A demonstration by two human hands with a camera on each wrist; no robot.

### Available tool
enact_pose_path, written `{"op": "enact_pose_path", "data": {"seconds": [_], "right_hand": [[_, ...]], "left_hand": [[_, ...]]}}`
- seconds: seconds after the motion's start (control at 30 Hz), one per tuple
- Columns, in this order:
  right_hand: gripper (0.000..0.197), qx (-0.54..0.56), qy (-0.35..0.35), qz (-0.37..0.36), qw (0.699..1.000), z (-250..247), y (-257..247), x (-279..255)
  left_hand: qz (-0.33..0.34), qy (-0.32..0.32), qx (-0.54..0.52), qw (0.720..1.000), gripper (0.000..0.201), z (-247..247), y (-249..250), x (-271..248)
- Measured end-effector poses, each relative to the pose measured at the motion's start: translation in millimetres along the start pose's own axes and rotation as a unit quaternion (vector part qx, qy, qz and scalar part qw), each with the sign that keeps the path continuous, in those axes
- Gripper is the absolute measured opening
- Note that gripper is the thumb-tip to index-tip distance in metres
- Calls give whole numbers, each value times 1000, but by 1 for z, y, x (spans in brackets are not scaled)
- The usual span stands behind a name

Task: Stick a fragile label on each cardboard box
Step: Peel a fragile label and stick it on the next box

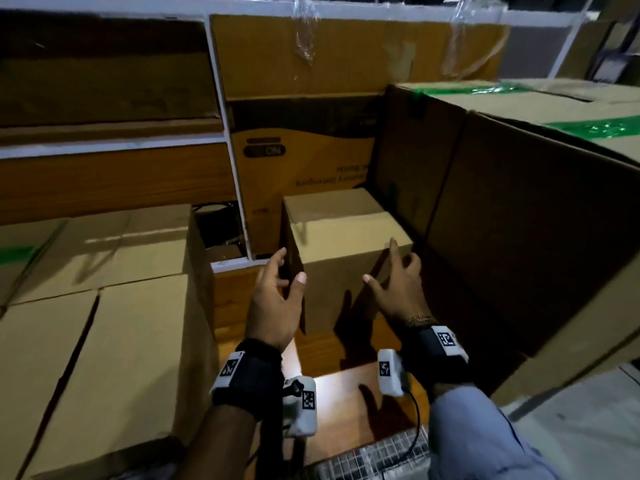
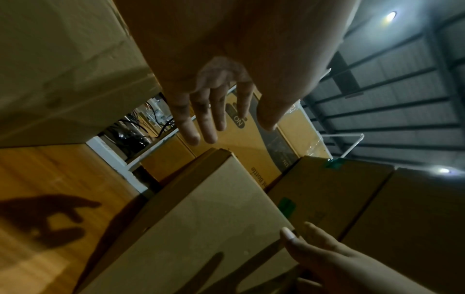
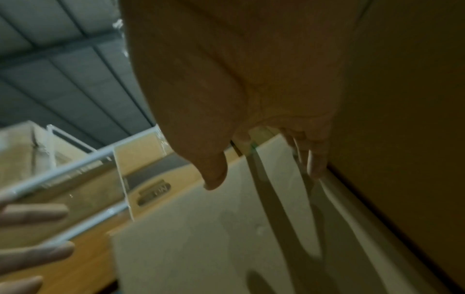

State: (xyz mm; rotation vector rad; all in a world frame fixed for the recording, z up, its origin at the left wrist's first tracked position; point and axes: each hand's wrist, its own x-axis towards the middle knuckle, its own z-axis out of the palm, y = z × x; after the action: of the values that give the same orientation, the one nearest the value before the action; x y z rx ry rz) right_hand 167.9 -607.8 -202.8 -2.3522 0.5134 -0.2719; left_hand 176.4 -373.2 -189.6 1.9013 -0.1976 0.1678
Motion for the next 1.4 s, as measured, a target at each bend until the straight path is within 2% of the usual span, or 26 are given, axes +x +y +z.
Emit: {"op": "enact_pose_path", "data": {"seconds": [0.13,0.33,0.47,0.53,0.6,0.67,0.73,0.83,0.93,1.0,1.07,1.23,1.4], "right_hand": [[101,-10,12,20,1000,14,9,16],[94,19,62,13,998,24,10,21],[82,-4,79,-8,997,22,1,17],[79,-12,91,-21,996,22,0,14],[83,2,114,-36,993,22,3,8],[95,28,124,-24,992,23,7,1],[96,38,102,3,994,30,15,-8],[88,86,44,36,995,41,25,-19],[86,116,21,30,993,40,24,-30],[86,119,35,7,992,34,21,-36],[86,116,67,-25,991,24,15,-41],[80,139,141,-90,976,-6,-5,-49],[68,142,126,-75,979,-18,-7,-57]], "left_hand": [[2,-72,36,997,67,9,-14,16],[-79,-121,-4,990,80,18,-33,33],[-90,-99,-33,991,83,21,-49,32],[-91,-65,-27,993,74,19,-47,30],[-103,-24,-21,994,62,14,-49,29],[-117,23,-17,993,58,6,-51,31],[-127,52,-19,990,55,-2,-52,29],[-160,41,-24,986,47,-6,-51,23],[-170,37,-22,985,42,-7,-52,16],[-156,57,-27,986,41,-10,-46,13],[-114,89,-23,989,43,-17,-36,15],[-26,123,-17,992,58,-30,-7,17],[-56,92,6,994,62,-26,-3,4]]}}
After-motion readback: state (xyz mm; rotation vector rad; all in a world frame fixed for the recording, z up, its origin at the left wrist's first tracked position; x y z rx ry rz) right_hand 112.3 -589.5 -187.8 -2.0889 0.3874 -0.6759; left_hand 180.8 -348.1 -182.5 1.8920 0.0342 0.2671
